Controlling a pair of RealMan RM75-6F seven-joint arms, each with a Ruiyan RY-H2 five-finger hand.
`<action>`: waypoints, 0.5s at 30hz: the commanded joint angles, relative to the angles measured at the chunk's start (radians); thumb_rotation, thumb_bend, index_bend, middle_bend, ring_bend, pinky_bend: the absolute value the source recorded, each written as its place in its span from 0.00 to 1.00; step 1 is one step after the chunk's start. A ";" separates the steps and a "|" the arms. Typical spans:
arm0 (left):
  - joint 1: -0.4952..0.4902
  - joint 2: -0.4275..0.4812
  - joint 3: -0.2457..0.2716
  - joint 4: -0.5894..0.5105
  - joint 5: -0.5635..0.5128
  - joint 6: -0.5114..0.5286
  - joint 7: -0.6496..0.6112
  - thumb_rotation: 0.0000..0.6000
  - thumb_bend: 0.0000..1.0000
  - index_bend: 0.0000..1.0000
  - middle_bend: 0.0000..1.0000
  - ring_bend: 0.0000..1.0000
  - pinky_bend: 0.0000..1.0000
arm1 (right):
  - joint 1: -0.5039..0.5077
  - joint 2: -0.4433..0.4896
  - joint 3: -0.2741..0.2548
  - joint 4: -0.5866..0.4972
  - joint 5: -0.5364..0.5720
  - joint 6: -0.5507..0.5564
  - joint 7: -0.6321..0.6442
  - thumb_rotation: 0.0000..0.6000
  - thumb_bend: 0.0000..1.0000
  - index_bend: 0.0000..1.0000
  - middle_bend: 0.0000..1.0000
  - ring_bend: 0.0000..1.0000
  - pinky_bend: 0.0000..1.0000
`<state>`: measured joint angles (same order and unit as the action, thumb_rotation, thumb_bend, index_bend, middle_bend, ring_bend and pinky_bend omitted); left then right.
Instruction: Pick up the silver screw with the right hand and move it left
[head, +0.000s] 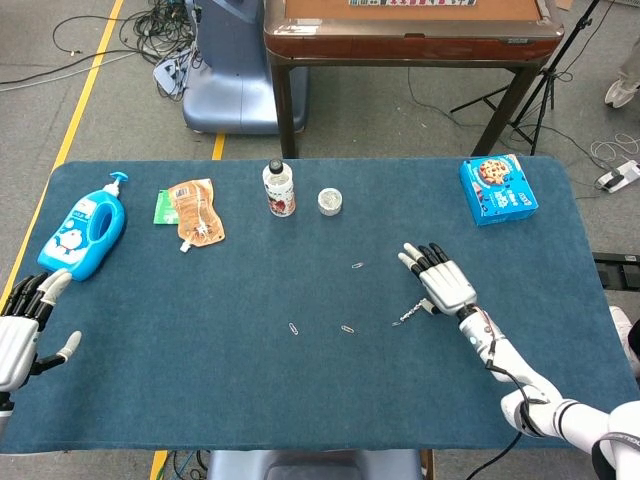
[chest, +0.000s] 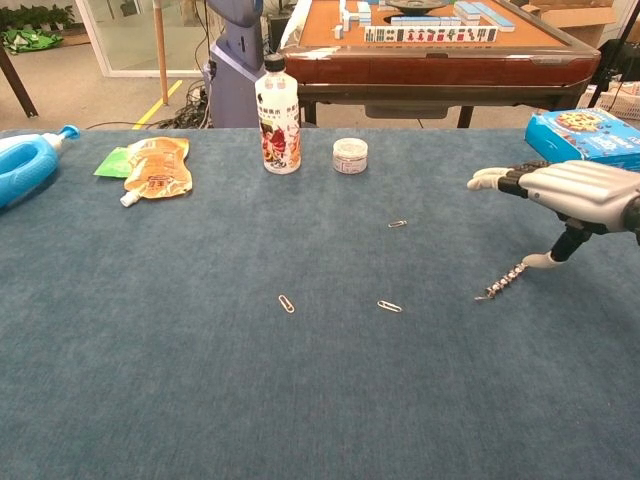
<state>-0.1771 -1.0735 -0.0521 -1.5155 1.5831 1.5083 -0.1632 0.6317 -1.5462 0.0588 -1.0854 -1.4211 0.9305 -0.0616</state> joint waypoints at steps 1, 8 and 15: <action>-0.001 -0.005 -0.001 0.001 -0.003 -0.002 0.016 1.00 0.36 0.00 0.00 0.00 0.00 | -0.041 0.067 0.003 -0.096 0.005 0.078 -0.084 1.00 0.21 0.00 0.00 0.00 0.00; -0.017 -0.018 0.008 -0.012 0.000 -0.041 0.063 1.00 0.36 0.00 0.00 0.00 0.00 | -0.188 0.269 -0.037 -0.401 -0.032 0.305 -0.191 1.00 0.21 0.00 0.00 0.00 0.00; -0.037 -0.011 0.019 -0.057 -0.050 -0.131 0.127 1.00 0.36 0.00 0.00 0.00 0.00 | -0.343 0.363 -0.091 -0.478 -0.063 0.491 -0.209 1.00 0.23 0.00 0.00 0.00 0.00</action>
<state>-0.2059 -1.0880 -0.0367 -1.5560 1.5490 1.3997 -0.0565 0.3437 -1.2211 -0.0056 -1.5345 -1.4652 1.3637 -0.2609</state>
